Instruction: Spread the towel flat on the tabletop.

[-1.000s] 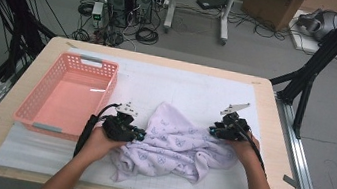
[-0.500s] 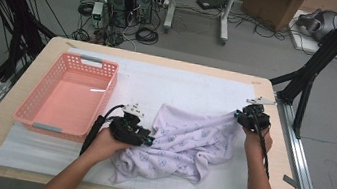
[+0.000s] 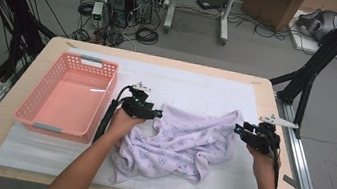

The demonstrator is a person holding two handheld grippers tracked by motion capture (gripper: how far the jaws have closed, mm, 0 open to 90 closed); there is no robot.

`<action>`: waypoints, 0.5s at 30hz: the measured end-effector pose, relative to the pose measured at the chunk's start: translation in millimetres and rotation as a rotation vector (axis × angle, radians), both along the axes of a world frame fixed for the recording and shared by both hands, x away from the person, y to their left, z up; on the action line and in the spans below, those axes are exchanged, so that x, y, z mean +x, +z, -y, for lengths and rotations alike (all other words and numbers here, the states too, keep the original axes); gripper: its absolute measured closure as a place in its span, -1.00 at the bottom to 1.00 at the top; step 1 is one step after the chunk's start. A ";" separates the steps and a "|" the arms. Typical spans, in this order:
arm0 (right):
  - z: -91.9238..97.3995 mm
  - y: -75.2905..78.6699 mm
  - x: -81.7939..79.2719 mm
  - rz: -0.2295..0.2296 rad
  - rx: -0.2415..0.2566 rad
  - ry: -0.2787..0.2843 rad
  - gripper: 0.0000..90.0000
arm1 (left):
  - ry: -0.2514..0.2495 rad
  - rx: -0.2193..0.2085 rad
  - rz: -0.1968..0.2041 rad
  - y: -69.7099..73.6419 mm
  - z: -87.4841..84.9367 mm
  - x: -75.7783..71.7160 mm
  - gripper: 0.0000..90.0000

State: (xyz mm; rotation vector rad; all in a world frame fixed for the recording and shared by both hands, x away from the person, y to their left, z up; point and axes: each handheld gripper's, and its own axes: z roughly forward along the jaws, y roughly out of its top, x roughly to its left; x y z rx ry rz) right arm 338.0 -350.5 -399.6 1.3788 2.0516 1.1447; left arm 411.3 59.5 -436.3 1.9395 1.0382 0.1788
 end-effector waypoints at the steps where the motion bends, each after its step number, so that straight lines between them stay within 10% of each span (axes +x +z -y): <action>1: -0.1 -3.1 -5.4 -0.001 0.007 0.013 0.29 | 0.004 0.009 -0.007 -2.9 3.1 3.7 0.01; 11: -1.1 -15.6 -19.3 -0.020 0.014 0.087 0.28 | -0.054 0.178 0.013 -3.6 59.1 27.8 -0.17; 15: 0.8 -16.8 -19.0 -0.023 0.010 0.084 0.28 | -0.082 0.245 0.079 -3.3 70.9 25.7 0.40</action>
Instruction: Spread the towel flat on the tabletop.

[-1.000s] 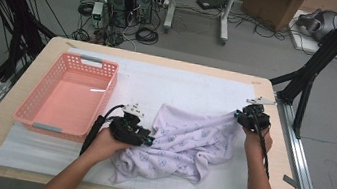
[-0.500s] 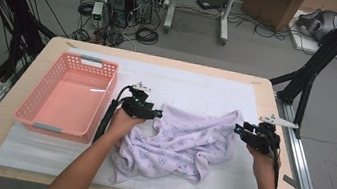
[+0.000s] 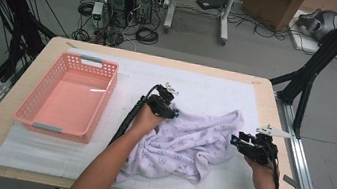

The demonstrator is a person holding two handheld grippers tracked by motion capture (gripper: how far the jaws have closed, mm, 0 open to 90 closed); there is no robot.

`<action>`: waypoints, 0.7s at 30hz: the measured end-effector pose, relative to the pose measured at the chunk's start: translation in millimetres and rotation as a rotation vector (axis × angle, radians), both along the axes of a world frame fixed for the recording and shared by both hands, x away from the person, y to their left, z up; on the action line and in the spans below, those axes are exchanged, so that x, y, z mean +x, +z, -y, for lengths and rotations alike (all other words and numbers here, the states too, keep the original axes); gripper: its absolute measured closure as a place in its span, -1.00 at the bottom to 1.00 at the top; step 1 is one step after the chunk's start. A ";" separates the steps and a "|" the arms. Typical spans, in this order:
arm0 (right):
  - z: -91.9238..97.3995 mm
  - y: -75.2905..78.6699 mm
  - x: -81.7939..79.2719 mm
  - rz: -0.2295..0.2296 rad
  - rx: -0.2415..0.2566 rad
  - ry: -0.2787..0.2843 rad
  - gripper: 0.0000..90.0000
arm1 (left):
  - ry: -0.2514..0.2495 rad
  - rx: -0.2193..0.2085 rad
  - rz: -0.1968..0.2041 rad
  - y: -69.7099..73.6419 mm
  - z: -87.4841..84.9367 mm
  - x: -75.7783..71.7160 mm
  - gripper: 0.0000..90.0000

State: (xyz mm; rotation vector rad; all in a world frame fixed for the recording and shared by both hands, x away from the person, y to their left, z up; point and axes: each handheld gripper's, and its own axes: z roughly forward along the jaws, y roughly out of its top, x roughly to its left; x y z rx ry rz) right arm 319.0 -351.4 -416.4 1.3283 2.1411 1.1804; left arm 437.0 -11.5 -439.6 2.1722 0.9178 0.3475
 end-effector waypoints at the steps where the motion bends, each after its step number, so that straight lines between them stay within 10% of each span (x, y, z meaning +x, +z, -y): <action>1: 0.4 -0.1 -0.1 0.000 0.003 -0.001 0.28 | -0.012 -0.004 0.003 0.0 0.5 -0.1 0.71; 4: 0.8 0.1 -1.0 0.004 0.001 0.001 0.28 | 0.021 0.028 0.040 4.0 -2.1 3.7 0.85; 11: 1.2 -3.0 -0.1 0.007 -0.008 -0.014 0.27 | 0.331 -0.121 0.238 31.2 -63.1 19.5 0.86; 13: 0.3 -4.0 0.9 0.007 -0.010 -0.014 0.27 | 0.372 -0.193 0.218 33.6 -79.4 21.6 0.77; 16: -3.5 -5.5 2.2 0.005 -0.016 -0.004 0.26 | 0.361 -0.270 0.142 32.4 -91.5 18.1 0.11; 21: -13.3 -7.3 4.7 -0.008 -0.021 0.006 0.19 | 0.301 -0.268 0.065 25.2 -95.3 1.3 -0.05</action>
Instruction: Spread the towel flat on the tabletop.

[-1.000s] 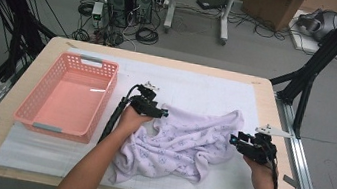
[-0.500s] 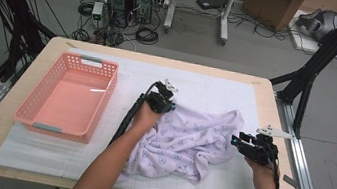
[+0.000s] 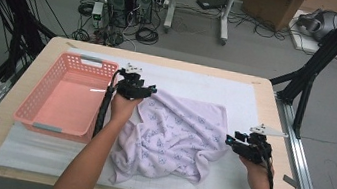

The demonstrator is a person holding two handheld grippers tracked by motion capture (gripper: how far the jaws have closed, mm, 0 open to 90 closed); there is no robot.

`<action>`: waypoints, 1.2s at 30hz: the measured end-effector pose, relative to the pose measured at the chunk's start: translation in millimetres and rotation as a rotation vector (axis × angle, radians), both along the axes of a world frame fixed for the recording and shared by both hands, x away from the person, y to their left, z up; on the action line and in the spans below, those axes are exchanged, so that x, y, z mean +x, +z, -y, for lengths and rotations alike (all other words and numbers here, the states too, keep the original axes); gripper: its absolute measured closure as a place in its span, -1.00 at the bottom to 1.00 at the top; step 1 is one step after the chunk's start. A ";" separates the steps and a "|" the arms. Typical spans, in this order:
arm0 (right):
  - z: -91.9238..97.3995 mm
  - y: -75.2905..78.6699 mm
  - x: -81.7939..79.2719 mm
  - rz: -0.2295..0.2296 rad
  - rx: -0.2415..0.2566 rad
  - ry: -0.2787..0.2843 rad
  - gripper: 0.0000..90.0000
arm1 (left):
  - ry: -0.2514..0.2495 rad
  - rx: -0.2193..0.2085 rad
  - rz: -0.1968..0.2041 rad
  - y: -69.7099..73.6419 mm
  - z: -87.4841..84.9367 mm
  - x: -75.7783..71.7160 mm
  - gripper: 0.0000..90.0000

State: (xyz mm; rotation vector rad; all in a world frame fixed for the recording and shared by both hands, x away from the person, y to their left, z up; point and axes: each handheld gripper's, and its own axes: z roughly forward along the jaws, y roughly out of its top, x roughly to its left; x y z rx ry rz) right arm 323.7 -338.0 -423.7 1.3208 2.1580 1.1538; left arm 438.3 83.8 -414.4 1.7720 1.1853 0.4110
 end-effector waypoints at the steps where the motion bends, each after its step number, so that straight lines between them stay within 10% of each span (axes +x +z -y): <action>1: -2.1 -0.7 1.0 -0.004 0.001 0.005 0.17 | -0.040 0.004 -0.038 -2.1 0.6 -2.8 -0.10; 11: -38.7 -1.9 -2.6 -0.067 0.033 0.138 -0.05 | -0.200 0.037 -0.078 -7.6 7.8 -38.2 -0.07; 16: -71.3 -14.4 -5.6 -0.130 -0.115 0.245 -0.04 | -0.276 0.065 -0.151 -14.8 12.1 -48.1 -0.11; 20: -73.3 -12.4 -7.0 -0.091 -0.166 0.291 0.79 | -0.300 0.073 -0.206 -25.5 11.2 -50.0 -0.20; 22: -70.8 -11.9 -3.2 -0.085 -0.185 0.295 0.84 | -0.294 0.062 -0.203 -24.5 11.5 -50.2 -0.22; 36: -39.4 1.1 98.2 0.064 -0.250 -0.092 0.86 | -0.314 0.091 -0.174 -24.6 24.6 -54.5 -0.10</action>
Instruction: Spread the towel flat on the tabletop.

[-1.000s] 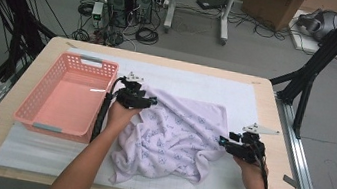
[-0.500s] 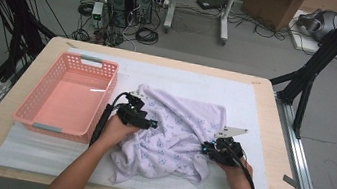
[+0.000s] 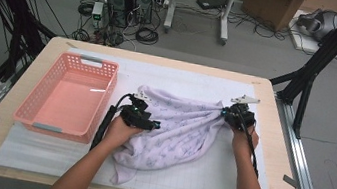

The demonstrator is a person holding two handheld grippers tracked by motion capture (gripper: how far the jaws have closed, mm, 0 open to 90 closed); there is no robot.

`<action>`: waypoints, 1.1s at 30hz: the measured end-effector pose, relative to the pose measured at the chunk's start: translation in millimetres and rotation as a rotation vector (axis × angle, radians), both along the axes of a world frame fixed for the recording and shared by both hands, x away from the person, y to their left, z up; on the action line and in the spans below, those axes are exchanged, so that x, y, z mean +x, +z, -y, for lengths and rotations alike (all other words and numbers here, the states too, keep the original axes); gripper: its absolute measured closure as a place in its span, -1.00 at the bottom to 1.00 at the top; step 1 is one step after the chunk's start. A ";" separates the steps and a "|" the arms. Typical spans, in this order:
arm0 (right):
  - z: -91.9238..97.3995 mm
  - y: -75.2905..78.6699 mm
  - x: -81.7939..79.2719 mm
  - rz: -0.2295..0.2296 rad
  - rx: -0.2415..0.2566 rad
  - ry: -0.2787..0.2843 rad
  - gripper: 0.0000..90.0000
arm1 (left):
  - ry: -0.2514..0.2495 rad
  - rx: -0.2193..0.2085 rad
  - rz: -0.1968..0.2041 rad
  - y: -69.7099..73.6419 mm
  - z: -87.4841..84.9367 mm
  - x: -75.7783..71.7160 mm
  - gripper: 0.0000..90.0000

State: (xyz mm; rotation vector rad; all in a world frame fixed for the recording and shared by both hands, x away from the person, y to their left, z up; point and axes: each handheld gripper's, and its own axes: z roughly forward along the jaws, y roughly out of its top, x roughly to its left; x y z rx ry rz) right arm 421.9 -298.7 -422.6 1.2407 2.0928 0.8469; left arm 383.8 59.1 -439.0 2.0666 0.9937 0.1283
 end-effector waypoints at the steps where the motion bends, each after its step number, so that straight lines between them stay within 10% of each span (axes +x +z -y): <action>1: 2.2 0.6 5.1 0.009 -0.001 -0.039 0.86 | -0.012 0.001 0.005 0.4 1.4 -0.8 -0.11; 6: 11.8 -0.7 9.1 -0.010 0.085 -0.124 0.66 | -0.052 0.058 0.030 -0.6 8.3 -4.2 -0.10; 14: 15.3 22.9 -37.1 -0.016 0.185 -0.006 0.22 | -0.152 0.106 0.082 -1.0 22.2 -12.4 0.99; 19: 7.1 19.5 -84.9 -0.015 0.202 0.100 0.20 | -0.084 0.063 0.102 -0.1 17.0 -8.3 1.00; 26: -18.6 -12.9 -121.9 -0.171 0.264 0.203 -0.03 | 0.015 -0.032 0.132 8.5 -0.8 -3.9 0.99; 29: -40.8 -21.7 -124.0 -0.148 0.111 0.249 0.29 | 0.023 -0.049 0.125 11.3 -2.2 -5.4 0.82; 31: -40.3 -18.8 -121.5 -0.145 0.087 0.281 0.87 | 0.016 -0.057 0.130 13.5 -1.8 -7.0 0.69; 33: -32.6 -17.1 -115.4 -0.137 0.048 0.264 0.90 | 0.007 -0.054 0.132 15.3 -0.4 -9.4 0.58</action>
